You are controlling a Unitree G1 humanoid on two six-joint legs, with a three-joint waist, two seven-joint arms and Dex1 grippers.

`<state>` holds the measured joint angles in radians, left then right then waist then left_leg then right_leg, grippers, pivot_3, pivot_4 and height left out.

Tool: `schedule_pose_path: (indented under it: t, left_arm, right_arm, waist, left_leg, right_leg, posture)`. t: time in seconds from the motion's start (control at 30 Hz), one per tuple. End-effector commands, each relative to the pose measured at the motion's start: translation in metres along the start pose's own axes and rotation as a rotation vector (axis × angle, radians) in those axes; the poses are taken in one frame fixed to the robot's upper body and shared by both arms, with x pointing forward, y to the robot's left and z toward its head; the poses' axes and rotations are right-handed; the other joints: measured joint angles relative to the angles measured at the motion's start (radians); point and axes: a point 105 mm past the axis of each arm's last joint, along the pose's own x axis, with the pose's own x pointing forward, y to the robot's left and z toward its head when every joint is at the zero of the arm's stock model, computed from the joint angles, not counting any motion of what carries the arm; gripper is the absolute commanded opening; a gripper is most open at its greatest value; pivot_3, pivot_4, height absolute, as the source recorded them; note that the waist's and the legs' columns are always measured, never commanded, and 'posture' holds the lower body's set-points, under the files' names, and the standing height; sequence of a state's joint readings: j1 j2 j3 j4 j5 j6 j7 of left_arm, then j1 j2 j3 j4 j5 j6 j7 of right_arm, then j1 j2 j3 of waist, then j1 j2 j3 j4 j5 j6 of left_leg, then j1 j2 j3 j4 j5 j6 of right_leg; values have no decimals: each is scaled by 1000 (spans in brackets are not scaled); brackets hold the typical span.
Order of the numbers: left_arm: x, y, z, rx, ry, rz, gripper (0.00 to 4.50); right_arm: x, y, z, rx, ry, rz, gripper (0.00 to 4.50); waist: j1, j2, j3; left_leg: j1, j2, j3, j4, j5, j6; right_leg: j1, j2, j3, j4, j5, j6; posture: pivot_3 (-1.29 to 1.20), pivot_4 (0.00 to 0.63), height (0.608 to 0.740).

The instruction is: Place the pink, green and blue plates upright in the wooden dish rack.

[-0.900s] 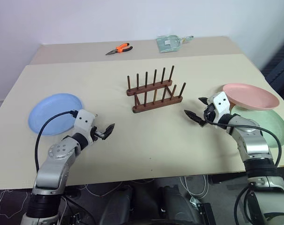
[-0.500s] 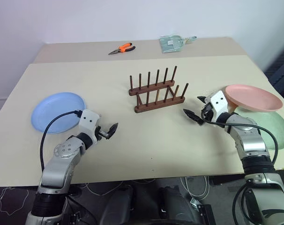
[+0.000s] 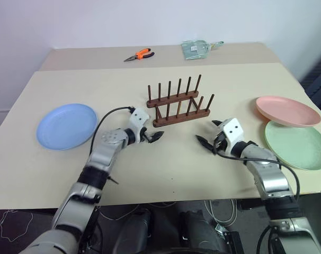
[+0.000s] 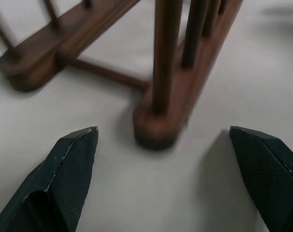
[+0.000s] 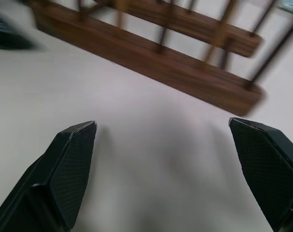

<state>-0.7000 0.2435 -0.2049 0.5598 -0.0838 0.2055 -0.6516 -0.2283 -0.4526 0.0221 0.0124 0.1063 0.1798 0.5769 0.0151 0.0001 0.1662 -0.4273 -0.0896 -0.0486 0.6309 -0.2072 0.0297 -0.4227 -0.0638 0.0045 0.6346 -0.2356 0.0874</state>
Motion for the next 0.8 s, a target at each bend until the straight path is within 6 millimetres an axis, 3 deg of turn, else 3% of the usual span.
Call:
schedule_pose_path:
  t: [0.03, 0.07, 0.27, 0.4, 0.63, 0.8]
  left_arm:
    - [13, -5, -8, 15, 33, -44, 3923]
    - [15, -4, -7, 13, 31, -47, 3645]
    - [15, -11, -6, 37, 3, -115, 778]
    - [3, -21, -2, 87, -44, -201, 770]
    - [-38, -47, -2, 228, -49, -453, 770]
    - [-47, -32, -12, 206, -8, -387, 3281]
  right_arm:
    - [-7, -4, 15, -34, -38, -56, 4500]
    - [-9, -3, 15, -34, -37, -59, 4500]
    - [-14, -6, 12, -44, -19, -83, 4500]
    - [-24, -22, 3, -67, 20, -122, 4500]
    - [-71, -69, -24, -106, 147, -241, 4500]
    - [-83, -79, -32, -121, 181, -255, 4500]
  waist:
    - [-1, 0, 0]
    - [-1, 0, 0]
    - [-4, 0, 0]
    - [-3, 0, 0]
    - [-3, 0, 0]
    - [-3, 0, 0]
  left_leg:
    - [0, 0, 0, 0, 0, 0]
    - [0, 0, 0, 0, 0, 0]
    - [0, 0, 0, 0, 0, 0]
    - [0, 0, 0, -1, 0, 0]
    - [0, 0, 0, -1, 0, 0]
    - [0, 1, 0, -1, 0, 1]
  right_leg:
    - [0, 0, 0, 0, 0, 0]
    - [0, 0, 0, 0, 0, 0]
    - [0, 0, 0, 0, 0, 0]
    - [0, 0, 0, 0, 0, 0]
    - [0, 0, 1, 0, 0, 0]
    - [0, 0, 0, 0, 0, -1]
  posture:
    - [0, 150, 726]
    - [0, 150, 726]
    - [0, 150, 726]
    - [0, 150, 726]
    - [0, 150, 726]
    - [0, 150, 726]
